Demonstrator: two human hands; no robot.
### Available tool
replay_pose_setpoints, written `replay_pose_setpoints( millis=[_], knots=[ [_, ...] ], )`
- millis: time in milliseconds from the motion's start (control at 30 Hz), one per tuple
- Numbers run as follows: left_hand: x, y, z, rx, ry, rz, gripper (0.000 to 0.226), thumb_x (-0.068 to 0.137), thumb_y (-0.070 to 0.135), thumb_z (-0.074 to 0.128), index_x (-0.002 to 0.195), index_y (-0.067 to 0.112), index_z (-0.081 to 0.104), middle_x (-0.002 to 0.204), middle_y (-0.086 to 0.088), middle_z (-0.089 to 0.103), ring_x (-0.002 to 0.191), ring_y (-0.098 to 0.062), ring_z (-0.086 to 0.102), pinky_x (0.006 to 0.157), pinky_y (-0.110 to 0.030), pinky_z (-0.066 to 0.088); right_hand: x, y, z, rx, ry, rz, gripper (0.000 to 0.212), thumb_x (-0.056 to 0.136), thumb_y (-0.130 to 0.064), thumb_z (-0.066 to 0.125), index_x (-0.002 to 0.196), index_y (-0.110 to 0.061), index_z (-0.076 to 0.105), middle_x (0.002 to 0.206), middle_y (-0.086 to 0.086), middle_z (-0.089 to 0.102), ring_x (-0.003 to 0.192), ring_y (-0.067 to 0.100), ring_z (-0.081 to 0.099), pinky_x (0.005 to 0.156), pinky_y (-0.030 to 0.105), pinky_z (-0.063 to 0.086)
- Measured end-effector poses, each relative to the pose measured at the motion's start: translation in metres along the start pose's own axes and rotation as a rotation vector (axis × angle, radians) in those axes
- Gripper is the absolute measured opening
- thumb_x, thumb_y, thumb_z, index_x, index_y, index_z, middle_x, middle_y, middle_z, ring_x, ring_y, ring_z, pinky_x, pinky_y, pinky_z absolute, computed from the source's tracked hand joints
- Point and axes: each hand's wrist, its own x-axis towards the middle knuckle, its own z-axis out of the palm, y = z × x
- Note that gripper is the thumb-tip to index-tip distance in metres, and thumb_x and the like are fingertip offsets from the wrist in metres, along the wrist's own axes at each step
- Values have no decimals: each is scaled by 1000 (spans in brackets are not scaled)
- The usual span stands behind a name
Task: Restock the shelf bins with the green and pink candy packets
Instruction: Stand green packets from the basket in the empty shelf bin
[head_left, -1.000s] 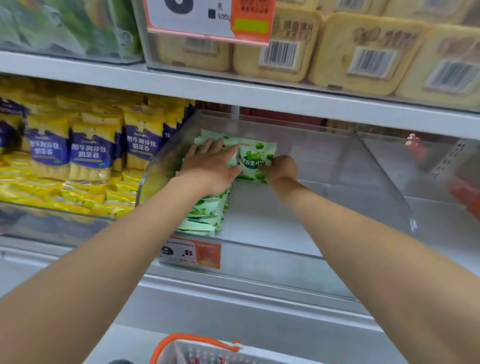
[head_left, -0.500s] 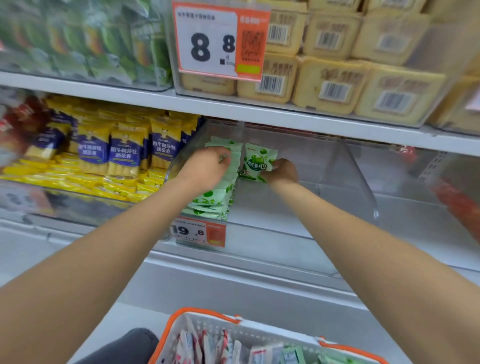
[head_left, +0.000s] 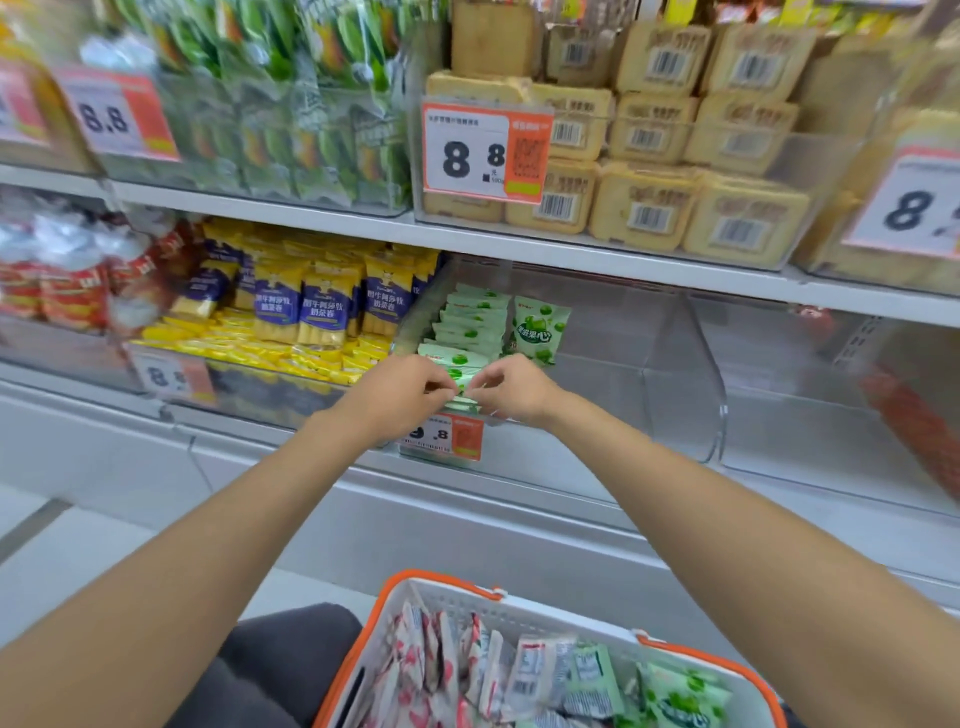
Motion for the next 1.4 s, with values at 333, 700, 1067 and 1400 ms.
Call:
replay_pose_setpoints(
  millis=[333, 700, 1067, 1400],
  knots=[
    [6, -4, 2, 75, -64, -33, 49, 98, 34, 54, 57, 8, 47, 54, -6, 41, 53, -20, 37, 52, -34, 25, 6, 13, 9, 216, 122, 44, 20, 93, -9, 62, 74, -5, 58, 76, 8, 57, 71, 19, 60, 71, 33, 60],
    [-9, -14, 14, -189, 541, -192, 17, 99, 21, 52, 88, 17, 64, 87, 3, 59, 72, -5, 50, 60, -16, 32, 6, -13, 2, 260, -152, 374, 44, 80, -24, 80, 113, -2, 61, 94, 12, 71, 66, 14, 73, 60, 24, 59],
    [-1, -18, 17, -466, 574, -283, 21, 95, 23, 51, 80, 15, 63, 77, 3, 61, 78, -22, 60, 67, -36, 46, 14, -28, 2, 497, -181, 477, 82, 91, -65, 44, 155, -25, 12, 162, 9, 11, 145, 33, 22, 113, 46, 32],
    [2, -17, 19, -581, 616, -324, 22, 94, 27, 52, 77, 19, 64, 72, 2, 62, 74, -21, 61, 73, -51, 55, 30, -27, 23, -485, 245, 62, 82, 94, -62, 38, 155, -23, 0, 163, 9, -4, 149, 31, -2, 119, 49, 4]
  ],
)
